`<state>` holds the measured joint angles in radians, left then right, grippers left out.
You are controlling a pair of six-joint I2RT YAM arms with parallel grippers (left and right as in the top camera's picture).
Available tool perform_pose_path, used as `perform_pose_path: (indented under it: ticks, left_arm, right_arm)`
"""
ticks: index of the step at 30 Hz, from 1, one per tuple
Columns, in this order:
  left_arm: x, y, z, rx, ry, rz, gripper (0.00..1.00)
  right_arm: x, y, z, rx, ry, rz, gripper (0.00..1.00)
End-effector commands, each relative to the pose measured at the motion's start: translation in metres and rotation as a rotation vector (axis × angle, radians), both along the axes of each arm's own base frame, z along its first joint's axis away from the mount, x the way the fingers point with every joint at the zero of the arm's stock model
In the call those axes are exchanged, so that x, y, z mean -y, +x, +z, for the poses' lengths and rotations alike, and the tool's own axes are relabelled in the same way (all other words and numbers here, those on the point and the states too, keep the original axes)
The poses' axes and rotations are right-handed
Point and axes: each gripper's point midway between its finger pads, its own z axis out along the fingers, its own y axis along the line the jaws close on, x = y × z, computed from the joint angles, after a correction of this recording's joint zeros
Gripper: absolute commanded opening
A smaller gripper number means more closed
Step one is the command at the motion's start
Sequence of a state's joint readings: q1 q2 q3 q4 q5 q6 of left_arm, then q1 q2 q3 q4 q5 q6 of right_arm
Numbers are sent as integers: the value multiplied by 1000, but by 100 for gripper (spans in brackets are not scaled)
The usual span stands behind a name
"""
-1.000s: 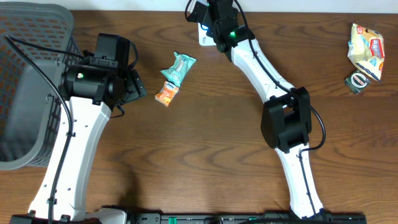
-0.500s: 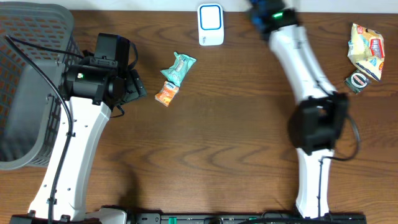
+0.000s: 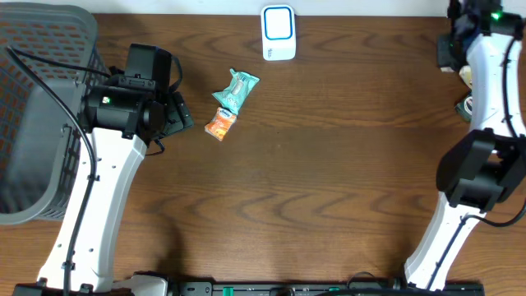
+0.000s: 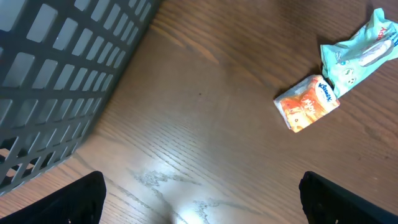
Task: Scan the item barcode
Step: 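Carry the tissue pack to the far right, drop it, withdraw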
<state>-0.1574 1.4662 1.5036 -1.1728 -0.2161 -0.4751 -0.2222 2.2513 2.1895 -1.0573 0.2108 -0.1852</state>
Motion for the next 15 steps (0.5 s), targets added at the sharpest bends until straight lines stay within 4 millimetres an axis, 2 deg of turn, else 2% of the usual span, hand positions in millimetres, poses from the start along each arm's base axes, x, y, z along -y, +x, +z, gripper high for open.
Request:
perform_pose_path:
  ticks: [1, 4, 6, 7, 8, 9, 13, 15]
  left_arm:
    - [-3, 0, -1, -5, 10, 16, 98]
    - [-4, 0, -1, -5, 10, 17, 98]
    - [-3, 0, -1, -5, 10, 16, 98]
    - [-3, 0, -1, -5, 10, 16, 98]
    - [-4, 0, -1, -5, 10, 17, 98]
    - [-3, 0, -1, -5, 10, 16, 98]
    - [-3, 0, -1, -5, 10, 16, 98]
    - [-3, 0, -1, -5, 10, 16, 98]
  right_arm:
    - [0, -14, -35, -56, 106, -20, 1]
    - [15, -26, -54, -94, 86, -57, 1]
    - [31, -38, -68, -132, 38, -98, 2]
    - [36, -42, -71, -143, 24, -109, 30]
    - [40, -44, -72, -146, 15, -118, 63]
    - [41, -43, -71, -141, 14, -119, 79]
    - [35, -40, -63, -127, 21, -107, 78]
    - [19, -32, -53, -89, 54, -71, 78]
